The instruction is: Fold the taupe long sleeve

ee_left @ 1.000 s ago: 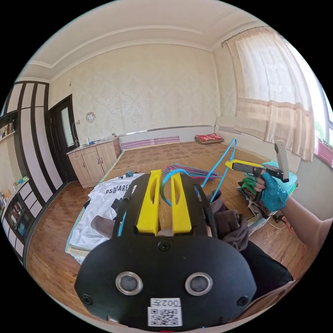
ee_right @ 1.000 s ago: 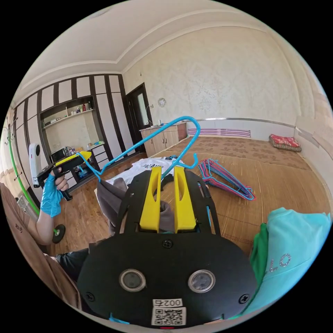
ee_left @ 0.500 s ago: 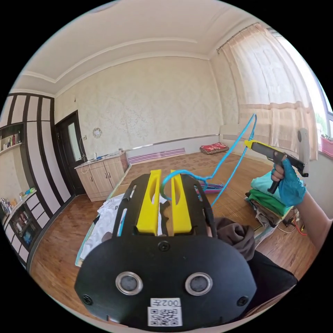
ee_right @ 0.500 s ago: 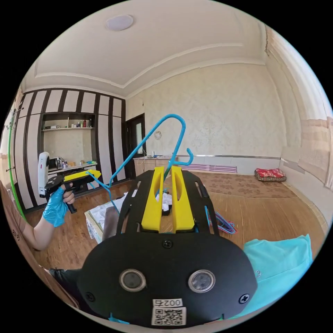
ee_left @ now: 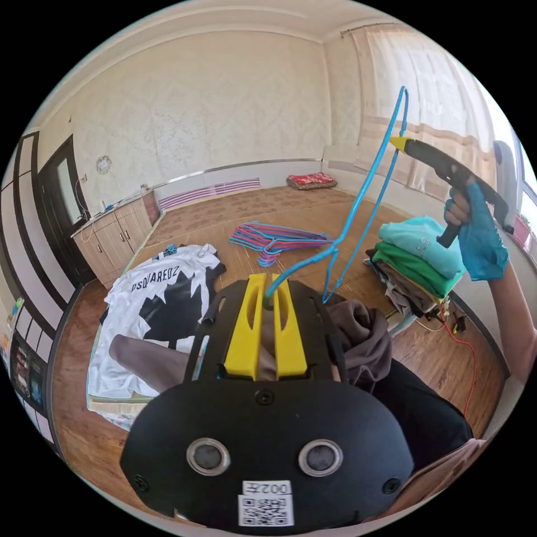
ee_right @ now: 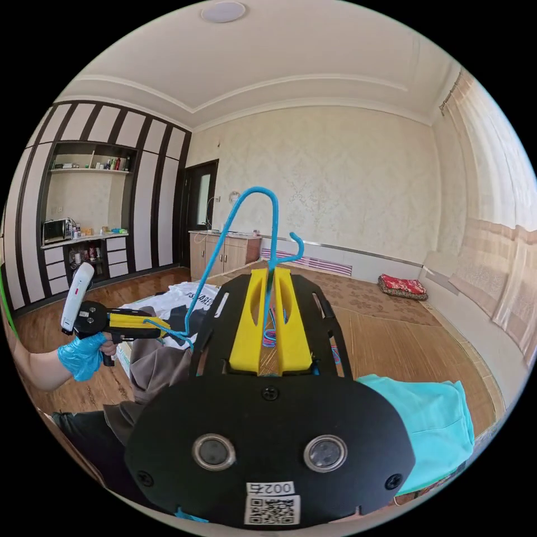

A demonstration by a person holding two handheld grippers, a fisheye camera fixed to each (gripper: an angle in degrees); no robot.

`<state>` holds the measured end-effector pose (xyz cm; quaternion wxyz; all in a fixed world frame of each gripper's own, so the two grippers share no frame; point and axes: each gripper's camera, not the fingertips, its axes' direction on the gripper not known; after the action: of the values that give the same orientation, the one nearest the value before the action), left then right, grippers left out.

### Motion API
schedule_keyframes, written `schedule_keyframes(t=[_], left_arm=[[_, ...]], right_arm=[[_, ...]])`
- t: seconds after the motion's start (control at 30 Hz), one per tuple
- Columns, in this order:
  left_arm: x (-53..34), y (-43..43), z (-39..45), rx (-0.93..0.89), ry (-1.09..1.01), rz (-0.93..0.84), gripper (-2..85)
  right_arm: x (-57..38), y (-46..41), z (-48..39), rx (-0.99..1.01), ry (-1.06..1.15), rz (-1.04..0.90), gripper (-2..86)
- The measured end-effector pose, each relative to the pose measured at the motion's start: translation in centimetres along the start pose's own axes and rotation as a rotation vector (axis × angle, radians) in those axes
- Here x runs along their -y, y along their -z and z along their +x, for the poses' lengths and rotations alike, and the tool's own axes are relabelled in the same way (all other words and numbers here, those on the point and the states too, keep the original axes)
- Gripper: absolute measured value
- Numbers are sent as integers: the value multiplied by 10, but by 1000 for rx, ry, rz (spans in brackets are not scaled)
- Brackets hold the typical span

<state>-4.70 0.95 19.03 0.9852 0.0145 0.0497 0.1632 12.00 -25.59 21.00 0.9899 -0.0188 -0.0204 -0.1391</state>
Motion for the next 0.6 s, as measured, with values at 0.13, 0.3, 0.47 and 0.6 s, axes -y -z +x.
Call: schedule_keyframes(t=[0.13, 0.3, 0.47, 0.6], left_arm=[[5, -34, 5, -8, -24, -68, -8], [21, -55, 0, 42, -15, -71, -8], [44, -79, -3, 106, -27, -85, -8], [62, -98, -12, 115, -12, -110, -7]], right_arm=[[-12, -43, 5, 14, -19, -101, 47], [-39, -102, -1, 55, 14, -264, 46], [-79, -170, -15, 44, 33, -459, 50], [-90, -198, -19, 21, -6, -484, 49]])
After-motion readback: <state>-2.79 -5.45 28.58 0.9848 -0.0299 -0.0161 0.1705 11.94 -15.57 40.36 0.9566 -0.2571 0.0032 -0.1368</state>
